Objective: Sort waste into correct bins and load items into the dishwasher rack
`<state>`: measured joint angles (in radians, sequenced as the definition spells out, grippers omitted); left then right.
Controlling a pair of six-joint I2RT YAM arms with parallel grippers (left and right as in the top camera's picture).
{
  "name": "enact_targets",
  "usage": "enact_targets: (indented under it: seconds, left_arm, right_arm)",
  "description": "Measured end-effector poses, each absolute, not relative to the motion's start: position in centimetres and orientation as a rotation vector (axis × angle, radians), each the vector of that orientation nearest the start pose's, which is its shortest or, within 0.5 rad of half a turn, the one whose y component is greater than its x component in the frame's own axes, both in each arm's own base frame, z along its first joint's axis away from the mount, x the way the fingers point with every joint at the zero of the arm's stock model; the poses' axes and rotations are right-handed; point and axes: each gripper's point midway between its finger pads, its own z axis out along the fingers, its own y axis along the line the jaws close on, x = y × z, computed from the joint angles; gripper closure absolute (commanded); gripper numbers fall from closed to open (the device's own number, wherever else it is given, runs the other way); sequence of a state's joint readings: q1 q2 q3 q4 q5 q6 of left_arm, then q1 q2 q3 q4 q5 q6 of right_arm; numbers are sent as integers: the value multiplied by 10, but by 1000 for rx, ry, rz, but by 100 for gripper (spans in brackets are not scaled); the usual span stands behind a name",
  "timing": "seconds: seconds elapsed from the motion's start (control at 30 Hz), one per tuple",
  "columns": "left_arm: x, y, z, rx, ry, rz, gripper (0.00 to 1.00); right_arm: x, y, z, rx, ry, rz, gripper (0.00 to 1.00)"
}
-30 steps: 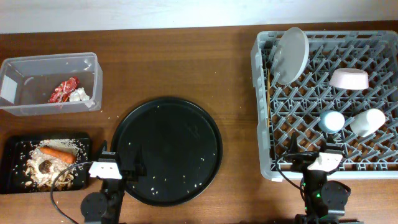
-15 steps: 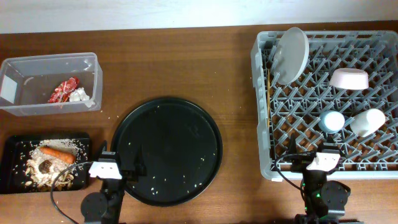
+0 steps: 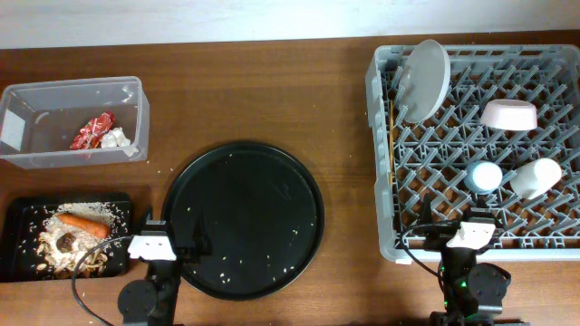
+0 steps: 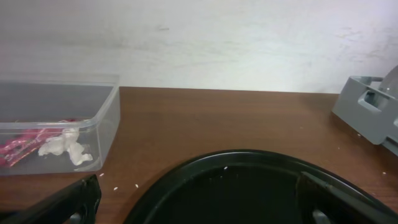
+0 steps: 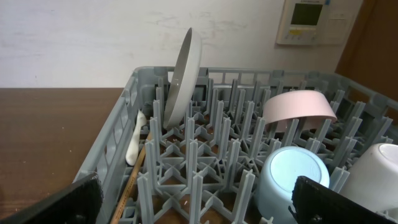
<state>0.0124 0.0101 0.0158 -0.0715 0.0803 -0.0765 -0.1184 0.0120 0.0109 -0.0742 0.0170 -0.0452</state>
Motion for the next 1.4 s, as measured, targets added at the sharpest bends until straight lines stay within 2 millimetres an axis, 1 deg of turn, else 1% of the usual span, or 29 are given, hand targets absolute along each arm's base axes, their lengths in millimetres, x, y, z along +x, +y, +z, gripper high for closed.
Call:
enact_targets:
  seconds: [0.17, 0.27, 0.43, 1.03, 1.4]
  left_arm:
    - [246, -9, 161, -20, 1638, -105, 1]
    - [246, -2, 160, -50, 1644, -71, 1]
    - [246, 2, 159, -65, 1644, -51, 1]
    - [246, 3, 159, -67, 1645, -47, 1]
    - [246, 3, 159, -27, 1646, -10, 1]
  right_arm:
    - [244, -32, 158, 73, 1646, -139, 1]
    - [244, -32, 158, 74, 1646, -139, 1]
    - [244, -32, 158, 72, 1646, -140, 2]
    - [244, -32, 158, 71, 1646, -141, 1]
    - [244, -32, 158, 70, 1647, -141, 1]
